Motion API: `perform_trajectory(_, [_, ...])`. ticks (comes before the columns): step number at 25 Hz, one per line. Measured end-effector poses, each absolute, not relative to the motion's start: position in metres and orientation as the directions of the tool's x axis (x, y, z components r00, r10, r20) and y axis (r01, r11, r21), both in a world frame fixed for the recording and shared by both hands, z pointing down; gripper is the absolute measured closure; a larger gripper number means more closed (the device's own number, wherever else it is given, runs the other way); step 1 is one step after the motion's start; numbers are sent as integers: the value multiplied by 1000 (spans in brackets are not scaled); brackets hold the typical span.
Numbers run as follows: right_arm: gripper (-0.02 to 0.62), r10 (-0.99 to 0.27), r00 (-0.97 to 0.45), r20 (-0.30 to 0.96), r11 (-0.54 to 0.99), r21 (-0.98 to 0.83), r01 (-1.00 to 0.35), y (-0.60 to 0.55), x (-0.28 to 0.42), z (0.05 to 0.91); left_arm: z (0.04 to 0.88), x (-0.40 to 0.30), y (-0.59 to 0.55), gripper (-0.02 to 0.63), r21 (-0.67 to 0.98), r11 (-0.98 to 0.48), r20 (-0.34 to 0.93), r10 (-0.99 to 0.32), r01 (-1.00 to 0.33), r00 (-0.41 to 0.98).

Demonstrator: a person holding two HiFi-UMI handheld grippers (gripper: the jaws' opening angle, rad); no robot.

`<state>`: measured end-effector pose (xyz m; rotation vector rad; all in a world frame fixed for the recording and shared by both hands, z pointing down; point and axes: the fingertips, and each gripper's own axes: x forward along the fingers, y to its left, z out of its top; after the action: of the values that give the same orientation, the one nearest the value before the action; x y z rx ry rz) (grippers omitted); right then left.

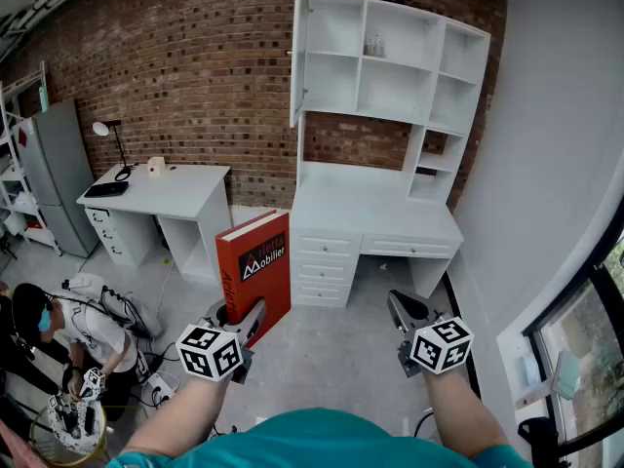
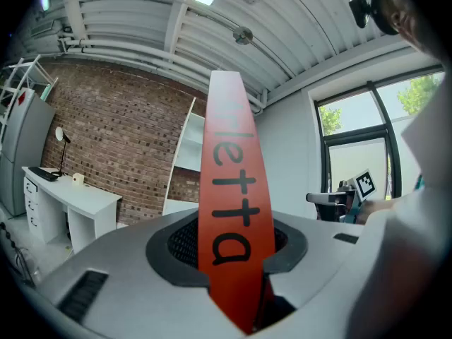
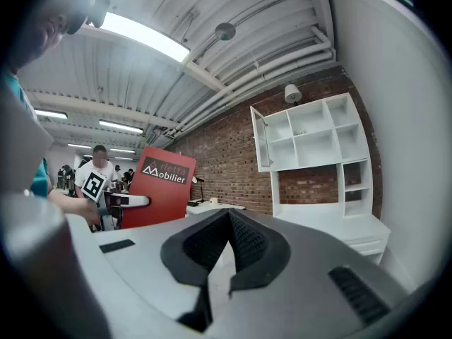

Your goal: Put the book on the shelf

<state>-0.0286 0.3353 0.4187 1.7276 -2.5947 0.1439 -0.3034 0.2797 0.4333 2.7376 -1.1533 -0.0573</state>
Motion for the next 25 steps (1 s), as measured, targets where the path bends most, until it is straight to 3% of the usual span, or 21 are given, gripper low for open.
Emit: perform_trajectory(25, [575,-913,-400,74,392,-101,-914,335,38,417,424,-242,278,440,163,-666,31,-734,-727,679])
